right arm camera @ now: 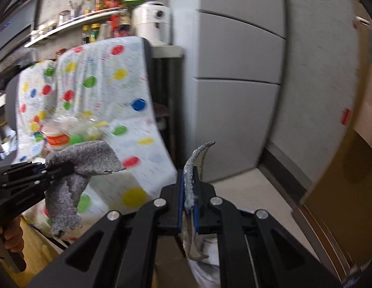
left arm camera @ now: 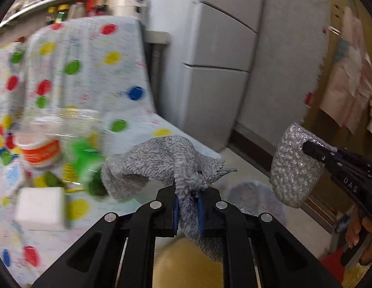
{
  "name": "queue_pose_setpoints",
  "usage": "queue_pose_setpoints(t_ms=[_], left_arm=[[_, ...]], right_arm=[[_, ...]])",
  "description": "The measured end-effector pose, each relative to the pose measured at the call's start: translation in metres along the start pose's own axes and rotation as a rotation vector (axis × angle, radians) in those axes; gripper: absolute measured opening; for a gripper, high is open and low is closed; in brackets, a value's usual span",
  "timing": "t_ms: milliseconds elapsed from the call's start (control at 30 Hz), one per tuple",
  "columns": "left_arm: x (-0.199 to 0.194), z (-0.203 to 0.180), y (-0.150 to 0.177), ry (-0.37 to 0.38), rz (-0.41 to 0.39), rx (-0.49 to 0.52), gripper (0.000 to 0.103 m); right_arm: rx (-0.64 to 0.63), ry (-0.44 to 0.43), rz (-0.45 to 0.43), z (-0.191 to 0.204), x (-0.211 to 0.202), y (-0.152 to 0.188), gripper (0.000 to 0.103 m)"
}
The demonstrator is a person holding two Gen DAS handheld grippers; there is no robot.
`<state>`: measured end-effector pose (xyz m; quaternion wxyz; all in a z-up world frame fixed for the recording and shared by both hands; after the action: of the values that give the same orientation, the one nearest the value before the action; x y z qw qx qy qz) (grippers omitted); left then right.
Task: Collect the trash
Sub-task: 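Carry the cloth and film to the trash bin and open both tools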
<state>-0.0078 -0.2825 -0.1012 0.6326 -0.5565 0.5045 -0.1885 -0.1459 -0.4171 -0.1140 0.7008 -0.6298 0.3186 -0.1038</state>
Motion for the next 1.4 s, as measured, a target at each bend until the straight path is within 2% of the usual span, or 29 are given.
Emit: queue_pose_setpoints(t_ms=[133,333,533,633,767,900,967,1033,1100,1133,1167,1400], left_arm=[[0.02,-0.045,0.013,0.069,0.019,0.076,0.013],[0.053,-0.093,0.03,0.162,0.061,0.113,0.013],[0.099,-0.136,0.046,0.256,0.14,0.139,0.013],[0.12,-0.149,0.05,0.275,0.161,0.139,0.014],[0.14,-0.164,0.055,0.302,0.186,0.167,0.019],[0.157,-0.173,0.058,0.307,0.214,0.165,0.028],[0.164,-0.174,0.058,0.305,0.23,0.162,0.045],[0.168,-0.175,0.058,0.296,0.233,0.177,0.049],[0.17,-0.176,0.058,0.292,0.233,0.189,0.049],[0.17,-0.174,0.057,0.282,0.228,0.192,0.049],[0.169,-0.173,0.055,0.279,0.225,0.189,0.049],[0.156,-0.142,0.042,0.203,0.181,0.16,0.049]], right_arm=[[0.037,0.054,0.024,-0.03,-0.011,0.024,0.006],[0.11,0.102,0.073,-0.073,-0.011,0.061,0.006],[0.182,0.125,0.133,-0.107,0.007,0.095,0.006],[0.2,0.135,0.153,-0.12,0.021,0.105,0.006],[0.24,0.126,0.187,-0.138,0.043,0.113,0.006],[0.253,0.132,0.199,-0.146,0.063,0.115,0.006],[0.262,0.138,0.205,-0.152,0.071,0.117,0.006],[0.281,0.134,0.211,-0.158,0.077,0.12,0.007],[0.3,0.131,0.235,-0.162,0.085,0.123,0.014],[0.312,0.134,0.237,-0.165,0.088,0.124,0.028],[0.323,0.132,0.236,-0.166,0.089,0.125,0.034],[0.321,0.166,0.179,-0.165,0.072,0.109,0.036]])
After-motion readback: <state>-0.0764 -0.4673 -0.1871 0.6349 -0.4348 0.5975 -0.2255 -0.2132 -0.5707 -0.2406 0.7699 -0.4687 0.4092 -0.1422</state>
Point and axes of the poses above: each gripper's, at about its wrist camera, not at the fingertips, and x roughly the way its jaws point, z to its left, y to its underside, the point moved 3 cm from there along x, roughly the way its jaws point, and after that the axes turned 11 degrees about -z, right-handed, at the moved point
